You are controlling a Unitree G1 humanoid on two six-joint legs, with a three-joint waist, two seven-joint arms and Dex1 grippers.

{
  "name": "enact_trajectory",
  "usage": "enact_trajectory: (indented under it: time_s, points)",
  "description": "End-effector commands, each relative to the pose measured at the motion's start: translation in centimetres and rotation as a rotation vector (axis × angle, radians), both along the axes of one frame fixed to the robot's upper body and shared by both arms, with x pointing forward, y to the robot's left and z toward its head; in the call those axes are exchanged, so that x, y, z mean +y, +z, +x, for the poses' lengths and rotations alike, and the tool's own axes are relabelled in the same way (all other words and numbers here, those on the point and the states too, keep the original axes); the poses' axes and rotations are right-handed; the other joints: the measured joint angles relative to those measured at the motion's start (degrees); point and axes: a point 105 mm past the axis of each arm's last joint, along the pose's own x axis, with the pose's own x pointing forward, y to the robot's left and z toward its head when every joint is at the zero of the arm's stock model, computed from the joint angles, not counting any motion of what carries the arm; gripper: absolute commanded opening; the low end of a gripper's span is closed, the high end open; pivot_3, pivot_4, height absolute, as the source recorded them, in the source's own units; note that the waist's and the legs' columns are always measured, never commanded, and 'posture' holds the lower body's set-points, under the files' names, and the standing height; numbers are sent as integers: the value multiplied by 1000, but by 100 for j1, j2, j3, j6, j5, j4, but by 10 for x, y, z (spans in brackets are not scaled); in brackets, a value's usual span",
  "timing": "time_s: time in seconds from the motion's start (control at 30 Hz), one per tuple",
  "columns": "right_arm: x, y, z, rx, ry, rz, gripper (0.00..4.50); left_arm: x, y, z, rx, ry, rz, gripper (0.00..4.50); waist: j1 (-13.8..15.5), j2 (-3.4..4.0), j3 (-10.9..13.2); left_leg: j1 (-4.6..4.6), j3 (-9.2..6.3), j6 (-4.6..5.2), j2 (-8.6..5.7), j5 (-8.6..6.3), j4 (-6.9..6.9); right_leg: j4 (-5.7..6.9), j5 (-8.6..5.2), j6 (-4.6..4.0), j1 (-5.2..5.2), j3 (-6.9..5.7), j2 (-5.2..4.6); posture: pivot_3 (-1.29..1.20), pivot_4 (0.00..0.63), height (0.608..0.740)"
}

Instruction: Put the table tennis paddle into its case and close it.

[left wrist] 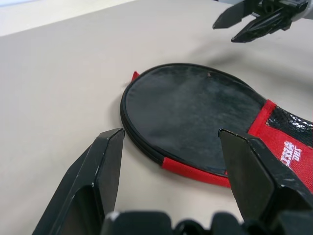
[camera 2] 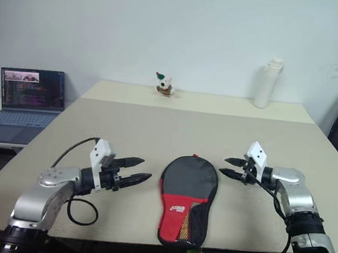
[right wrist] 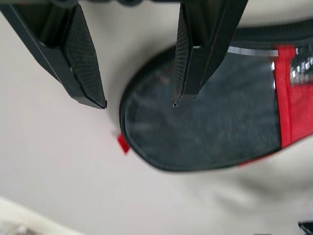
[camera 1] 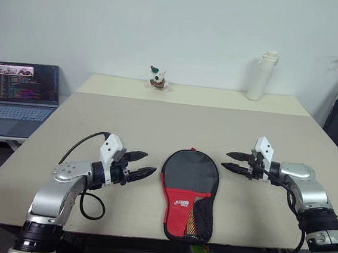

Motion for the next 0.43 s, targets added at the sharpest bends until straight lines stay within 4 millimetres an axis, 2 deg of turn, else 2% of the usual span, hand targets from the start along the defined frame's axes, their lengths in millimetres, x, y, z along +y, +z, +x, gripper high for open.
enact_trajectory:
  time_s: [0.03, 0.17, 0.3, 0.43]
  points:
    - [-22, 23, 6, -73, -46, -6, 2322, -10, 18, 3, -78, -10, 1, 3357, 5, 1, 1, 1, 0, 0, -2, 0, 0, 2, 0, 0, 0, 0, 0, 0, 150, 740]
    - [-39, 27, 3, -87, -106, -7, 2322, -12, 21, 10, -85, -48, 23, 3357, 4, 1, 1, 0, 3, 0, -7, 0, 1, 2, 0, 0, 0, 0, 1, 0, 150, 740]
    - [-39, 22, -11, -85, -120, -15, 2322, -6, 18, 18, -89, -61, 43, 3357, 3, 3, 0, 3, 6, 0, -7, 0, -2, 0, 0, -1, 0, 1, 11, 0, 150, 740]
    - [-40, 21, -19, -73, -124, -35, 2322, -10, 23, 26, -109, -54, 19, 3357, -6, 7, 3, 4, 10, 0, -6, 0, -1, 7, -1, -1, -3, 5, 11, 0, 150, 740]
